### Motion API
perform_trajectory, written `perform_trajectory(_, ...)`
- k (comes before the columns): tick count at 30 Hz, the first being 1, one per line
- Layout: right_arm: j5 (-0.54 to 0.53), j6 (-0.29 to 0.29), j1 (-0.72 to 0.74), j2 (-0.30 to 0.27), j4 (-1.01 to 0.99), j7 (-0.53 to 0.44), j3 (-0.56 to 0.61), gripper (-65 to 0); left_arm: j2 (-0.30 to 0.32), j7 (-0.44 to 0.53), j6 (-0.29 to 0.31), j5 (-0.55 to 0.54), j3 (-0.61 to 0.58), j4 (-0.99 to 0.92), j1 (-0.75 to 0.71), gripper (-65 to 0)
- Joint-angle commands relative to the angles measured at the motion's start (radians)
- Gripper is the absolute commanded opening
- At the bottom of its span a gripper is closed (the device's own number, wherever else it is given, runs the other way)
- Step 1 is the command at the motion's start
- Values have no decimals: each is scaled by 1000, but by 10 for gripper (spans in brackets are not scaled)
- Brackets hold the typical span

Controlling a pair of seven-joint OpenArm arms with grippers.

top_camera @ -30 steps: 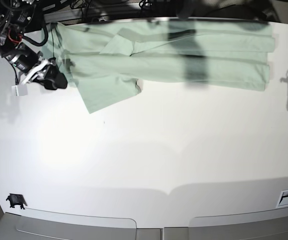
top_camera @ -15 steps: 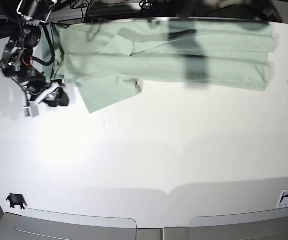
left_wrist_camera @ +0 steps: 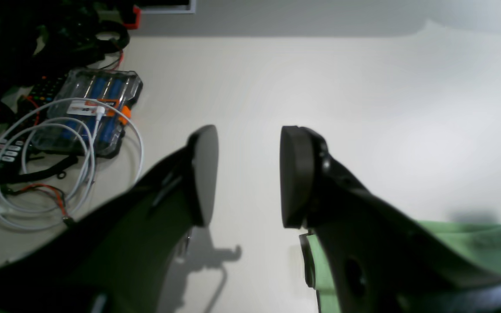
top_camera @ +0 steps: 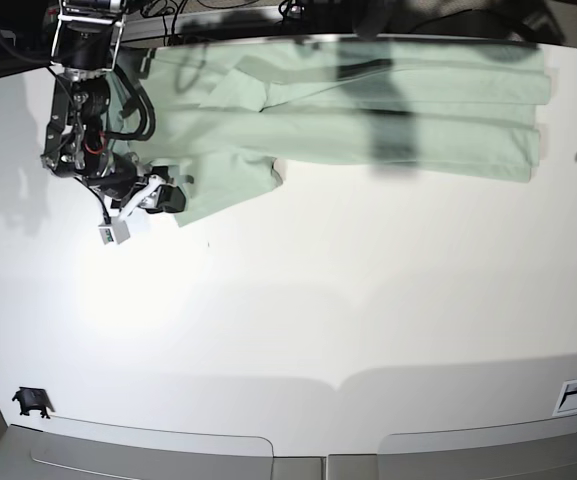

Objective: Fold the T-shirt properly
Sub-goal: 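Grasp the loose sleeve with the right gripper and fold it over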

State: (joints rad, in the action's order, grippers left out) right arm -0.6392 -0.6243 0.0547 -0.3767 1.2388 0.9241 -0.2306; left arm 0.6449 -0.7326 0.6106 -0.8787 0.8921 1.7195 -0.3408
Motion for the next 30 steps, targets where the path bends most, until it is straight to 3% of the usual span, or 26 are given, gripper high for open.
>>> perform_trajectory(1,-8,0,16,-13,11,-3,-2,-486,16,34,3,-20,10,14,3,-430)
perform_trajectory(4,-48,-9,16,-14,11,-2,-2,-638,-6,49,3,-20,10,14,3,-431)
perform_trajectory(5,-66,-18,16,-13,12,0,-2,-650,-14,49,3,-20,10,14,3,-431)
perform_trajectory(8,-140,-72,17,-14,12,8,-2,-650,-30,49,3,-20,10,14,2,-431)
perform_trajectory(17,-487,-74,-14,-13,121,222,-2,-650,-38,48,3,-8,10,14,2,-435)
perform_trajectory(21,-494,-74,-95,21,264,225,-5,-650,-38,48,3,-8,10,14,2,-435)
perform_trajectory(30,-496,-74,-358,174,608,311,-5,-650,-38,49,3,-2,10,14,2,-435)
